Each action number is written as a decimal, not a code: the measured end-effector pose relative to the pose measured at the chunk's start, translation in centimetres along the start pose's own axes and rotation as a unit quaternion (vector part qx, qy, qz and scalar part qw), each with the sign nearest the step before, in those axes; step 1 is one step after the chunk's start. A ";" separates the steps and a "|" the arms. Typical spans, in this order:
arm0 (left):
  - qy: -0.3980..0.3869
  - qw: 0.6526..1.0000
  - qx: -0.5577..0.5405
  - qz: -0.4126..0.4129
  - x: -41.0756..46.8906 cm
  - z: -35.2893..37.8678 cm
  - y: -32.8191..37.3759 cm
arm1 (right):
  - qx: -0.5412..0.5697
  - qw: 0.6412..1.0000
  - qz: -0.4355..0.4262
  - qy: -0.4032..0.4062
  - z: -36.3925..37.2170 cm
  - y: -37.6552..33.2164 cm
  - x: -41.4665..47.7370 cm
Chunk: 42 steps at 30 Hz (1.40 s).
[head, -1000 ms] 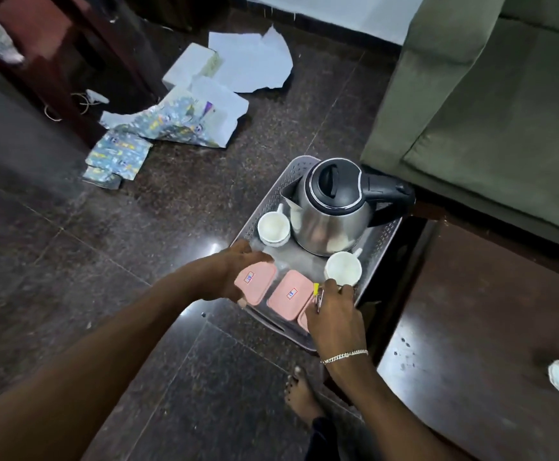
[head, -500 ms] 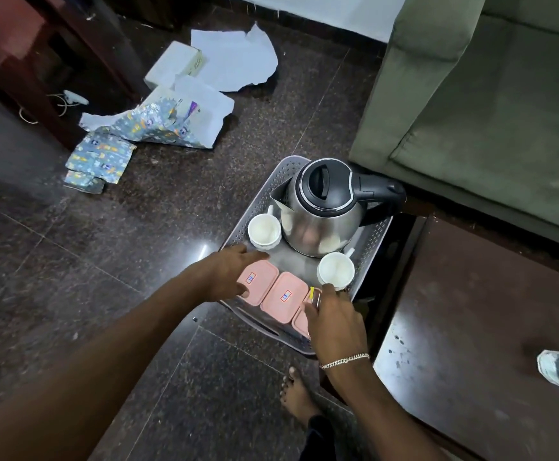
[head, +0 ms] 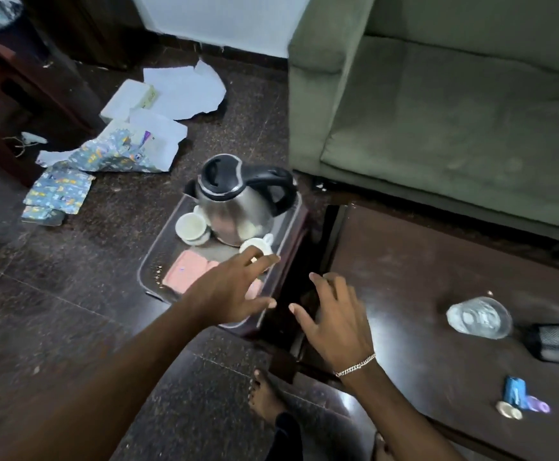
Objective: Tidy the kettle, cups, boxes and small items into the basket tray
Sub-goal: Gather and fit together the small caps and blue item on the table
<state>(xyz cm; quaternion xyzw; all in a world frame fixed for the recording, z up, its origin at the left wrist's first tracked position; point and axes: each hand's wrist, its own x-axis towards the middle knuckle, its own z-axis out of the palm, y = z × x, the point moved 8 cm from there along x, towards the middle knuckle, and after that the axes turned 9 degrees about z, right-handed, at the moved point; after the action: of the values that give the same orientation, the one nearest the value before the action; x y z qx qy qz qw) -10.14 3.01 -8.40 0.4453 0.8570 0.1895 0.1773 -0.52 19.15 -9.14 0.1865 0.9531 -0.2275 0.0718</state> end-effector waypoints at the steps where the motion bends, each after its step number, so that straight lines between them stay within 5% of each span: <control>1: -0.005 1.000 -0.013 0.006 1.1 1.2 1.8 | -0.001 1.000 0.001 0.001 -0.7 2.0 -0.6; 22: -0.159 0.976 -0.076 0.127 19.3 32.9 34.4 | 0.069 0.962 0.253 0.079 -4.4 46.0 -14.9; 31: -0.150 0.982 -0.087 0.080 21.5 39.0 38.3 | 0.141 0.947 0.281 0.066 -1.5 53.5 -14.2; 42: -0.102 0.979 -0.164 0.061 21.4 38.3 37.6 | 0.206 0.935 0.267 0.108 -1.8 54.0 -13.9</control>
<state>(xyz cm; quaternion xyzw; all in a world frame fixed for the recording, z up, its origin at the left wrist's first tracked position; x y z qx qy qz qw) 22.60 47.16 -26.24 0.4782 0.7632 0.2916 0.3222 33.17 60.18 -26.42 0.4687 0.8022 -0.3697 -0.0132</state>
